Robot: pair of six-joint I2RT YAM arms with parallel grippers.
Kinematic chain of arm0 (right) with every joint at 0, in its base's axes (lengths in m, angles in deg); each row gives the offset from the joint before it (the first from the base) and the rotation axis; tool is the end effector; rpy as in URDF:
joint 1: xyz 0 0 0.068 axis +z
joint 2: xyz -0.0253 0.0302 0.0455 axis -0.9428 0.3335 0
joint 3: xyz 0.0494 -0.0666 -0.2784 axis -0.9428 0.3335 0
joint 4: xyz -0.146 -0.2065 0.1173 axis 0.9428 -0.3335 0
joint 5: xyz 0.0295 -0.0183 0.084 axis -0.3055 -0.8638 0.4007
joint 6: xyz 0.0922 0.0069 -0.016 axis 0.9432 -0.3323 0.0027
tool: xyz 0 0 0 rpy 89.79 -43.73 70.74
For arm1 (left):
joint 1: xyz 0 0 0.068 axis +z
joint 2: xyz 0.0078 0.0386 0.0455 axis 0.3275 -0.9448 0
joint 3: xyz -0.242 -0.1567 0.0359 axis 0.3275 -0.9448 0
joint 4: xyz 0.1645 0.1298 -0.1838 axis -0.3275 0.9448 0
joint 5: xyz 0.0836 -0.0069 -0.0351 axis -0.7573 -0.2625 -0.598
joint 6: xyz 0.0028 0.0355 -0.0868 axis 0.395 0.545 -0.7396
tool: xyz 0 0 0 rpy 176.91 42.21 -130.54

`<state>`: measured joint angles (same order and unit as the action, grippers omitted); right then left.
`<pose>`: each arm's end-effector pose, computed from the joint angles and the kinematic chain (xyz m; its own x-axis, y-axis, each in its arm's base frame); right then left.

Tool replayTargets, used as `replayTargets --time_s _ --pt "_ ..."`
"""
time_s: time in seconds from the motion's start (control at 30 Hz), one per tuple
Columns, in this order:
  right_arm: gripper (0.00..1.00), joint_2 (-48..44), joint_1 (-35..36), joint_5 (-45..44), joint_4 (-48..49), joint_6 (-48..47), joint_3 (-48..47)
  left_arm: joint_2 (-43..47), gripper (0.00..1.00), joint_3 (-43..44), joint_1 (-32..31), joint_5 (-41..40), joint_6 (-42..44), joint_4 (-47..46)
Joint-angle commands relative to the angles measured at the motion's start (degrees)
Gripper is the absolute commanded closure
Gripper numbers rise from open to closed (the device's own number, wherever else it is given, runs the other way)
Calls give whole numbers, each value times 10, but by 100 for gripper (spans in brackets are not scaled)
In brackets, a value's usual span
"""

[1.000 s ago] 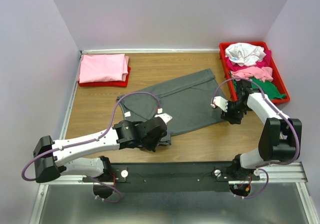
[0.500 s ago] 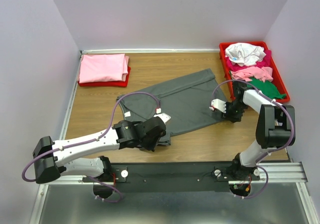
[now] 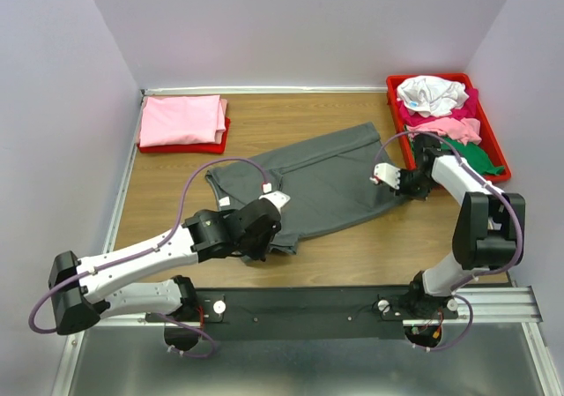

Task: Fold and stack the t-shirts
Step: Fold the tshirt

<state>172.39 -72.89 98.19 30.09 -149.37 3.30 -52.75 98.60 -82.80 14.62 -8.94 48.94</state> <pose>0.3102 -0.0005 0.1420 -0.1500 -0.9744 -0.1674 -0.9701 0.1777 -0.1654 0.1154 -0.2066 0.2407 -0.7730 0.3510 -0.5285 0.5163 0.8321 -0.2026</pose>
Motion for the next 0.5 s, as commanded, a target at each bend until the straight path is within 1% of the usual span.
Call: replayTargets --time_s 0.0,0.27,0.47 --pt "99 -23 -3 36 1 19 -32 20 100 32 9 -13 -10 17" --pt "99 -4 -3 61 0 58 -78 26 100 51 57 -55 -11 20" --pt "99 28 -2 88 0 90 -125 29 100 65 104 -75 12 -18"
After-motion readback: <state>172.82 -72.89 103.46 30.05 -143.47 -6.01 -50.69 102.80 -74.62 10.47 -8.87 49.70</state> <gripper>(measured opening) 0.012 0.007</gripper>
